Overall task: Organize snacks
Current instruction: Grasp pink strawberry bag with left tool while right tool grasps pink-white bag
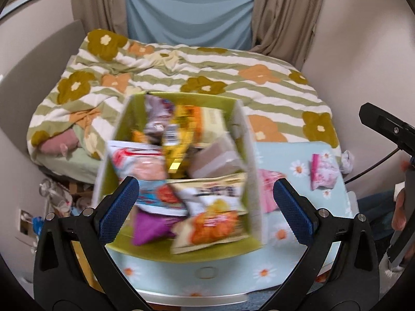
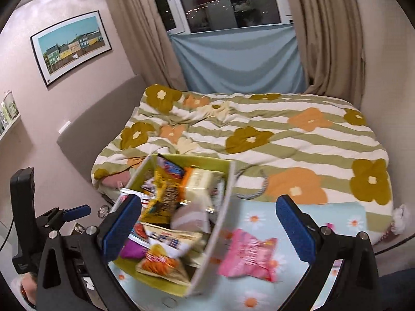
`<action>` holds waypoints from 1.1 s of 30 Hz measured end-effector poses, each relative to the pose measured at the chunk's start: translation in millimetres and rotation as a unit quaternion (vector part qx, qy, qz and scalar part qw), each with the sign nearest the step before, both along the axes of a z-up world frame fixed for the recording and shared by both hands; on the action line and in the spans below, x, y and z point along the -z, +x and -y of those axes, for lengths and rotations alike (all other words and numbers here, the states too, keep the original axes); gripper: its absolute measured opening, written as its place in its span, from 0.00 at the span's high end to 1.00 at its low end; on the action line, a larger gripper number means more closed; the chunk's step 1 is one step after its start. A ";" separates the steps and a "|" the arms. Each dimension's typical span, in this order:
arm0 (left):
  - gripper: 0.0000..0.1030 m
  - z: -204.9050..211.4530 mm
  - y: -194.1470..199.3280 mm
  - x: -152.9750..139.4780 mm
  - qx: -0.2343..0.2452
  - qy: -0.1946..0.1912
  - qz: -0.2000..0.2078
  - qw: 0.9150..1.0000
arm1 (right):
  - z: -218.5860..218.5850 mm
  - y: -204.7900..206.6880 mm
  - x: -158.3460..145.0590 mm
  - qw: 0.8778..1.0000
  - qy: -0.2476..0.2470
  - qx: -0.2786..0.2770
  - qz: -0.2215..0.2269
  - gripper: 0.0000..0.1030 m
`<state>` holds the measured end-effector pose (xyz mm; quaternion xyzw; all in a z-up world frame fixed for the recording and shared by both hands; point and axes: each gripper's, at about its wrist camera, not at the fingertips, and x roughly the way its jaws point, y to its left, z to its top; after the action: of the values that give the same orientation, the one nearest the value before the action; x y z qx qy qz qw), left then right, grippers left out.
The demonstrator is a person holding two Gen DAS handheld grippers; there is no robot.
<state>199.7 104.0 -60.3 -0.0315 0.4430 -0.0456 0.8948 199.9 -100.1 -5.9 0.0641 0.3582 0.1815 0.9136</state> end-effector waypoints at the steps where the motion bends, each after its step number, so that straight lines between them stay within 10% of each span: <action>1: 0.00 11.2 0.0 0.6 0.003 0.000 -0.001 1.000 | 9.8 -0.8 -0.7 1.000 -0.002 0.003 0.001 0.00; 17: 0.00 187.5 25.1 74.5 0.002 0.068 -0.074 0.995 | 174.2 17.6 54.6 0.997 -0.016 0.034 -0.069 0.00; 33: 0.00 236.1 71.2 192.2 -0.008 0.216 -0.139 0.966 | 215.9 50.6 183.3 0.981 -0.007 0.018 -0.194 0.00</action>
<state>270.8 -132.1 -252.5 0.1530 0.5618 0.0631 0.8105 250.6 -316.0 -189.3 0.0980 0.5285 0.1468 0.8304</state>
